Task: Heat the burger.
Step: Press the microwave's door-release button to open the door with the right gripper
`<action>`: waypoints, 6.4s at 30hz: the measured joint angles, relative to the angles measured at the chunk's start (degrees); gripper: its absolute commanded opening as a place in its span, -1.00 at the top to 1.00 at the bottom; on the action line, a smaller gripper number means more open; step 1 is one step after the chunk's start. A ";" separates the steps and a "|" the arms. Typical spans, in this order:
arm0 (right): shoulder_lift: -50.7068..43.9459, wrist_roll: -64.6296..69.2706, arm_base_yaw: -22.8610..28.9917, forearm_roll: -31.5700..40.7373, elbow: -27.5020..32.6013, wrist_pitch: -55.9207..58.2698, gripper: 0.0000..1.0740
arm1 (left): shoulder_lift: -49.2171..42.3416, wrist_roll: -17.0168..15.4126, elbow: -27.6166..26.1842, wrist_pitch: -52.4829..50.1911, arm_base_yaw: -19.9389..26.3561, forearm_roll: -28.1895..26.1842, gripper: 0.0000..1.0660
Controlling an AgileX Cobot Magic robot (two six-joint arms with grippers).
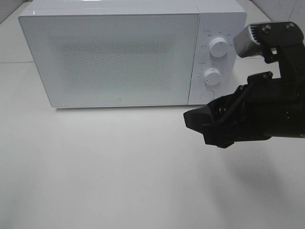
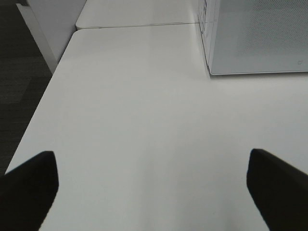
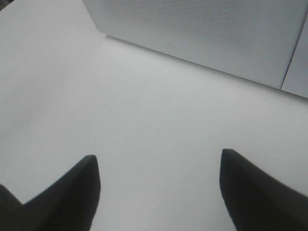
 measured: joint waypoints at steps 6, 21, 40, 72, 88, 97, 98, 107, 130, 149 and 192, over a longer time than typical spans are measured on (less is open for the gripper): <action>0.00 4.18 0.00 -7.85 -5.27 9.17 -0.54 | 0.00 0.00 0.00 0.00 0.00 0.00 -0.89; 0.00 25.84 -25.61 -38.96 -11.34 32.72 -0.61 | 0.00 0.00 0.00 0.00 0.00 0.00 -0.89; -18.85 21.60 -30.54 -32.20 -9.17 52.54 -0.40 | 0.00 0.00 0.00 0.00 0.00 0.00 -0.89; -63.31 11.34 -30.54 -24.01 0.74 52.65 -0.40 | 0.00 0.00 0.00 0.00 0.00 0.00 -0.89; -63.31 11.12 -31.57 -23.66 0.74 52.65 -0.40 | 0.00 0.00 0.00 0.00 0.00 0.00 -0.89; -63.31 11.12 -37.36 -23.61 0.74 52.65 -0.40 | 0.00 0.00 0.00 0.00 0.00 0.00 -0.89; -63.31 11.12 -37.36 -23.61 0.74 52.65 -0.40 | 0.00 0.00 0.00 0.00 0.00 0.00 -0.89; -63.31 11.12 -37.36 -23.61 0.74 52.65 -0.40 | 0.00 0.00 0.00 0.00 0.00 0.00 -0.89; -61.94 11.06 -37.36 -23.61 -1.32 44.75 -0.24 | 0.00 0.00 0.00 0.00 0.00 0.00 -0.89; -38.39 3.55 -37.36 -23.61 10.43 -5.79 1.00 | 0.00 0.00 0.00 0.00 0.00 0.00 -0.89; 26.18 53.00 -31.46 -33.80 13.98 -68.35 1.00 | 0.00 0.00 0.00 0.00 0.00 0.00 -0.89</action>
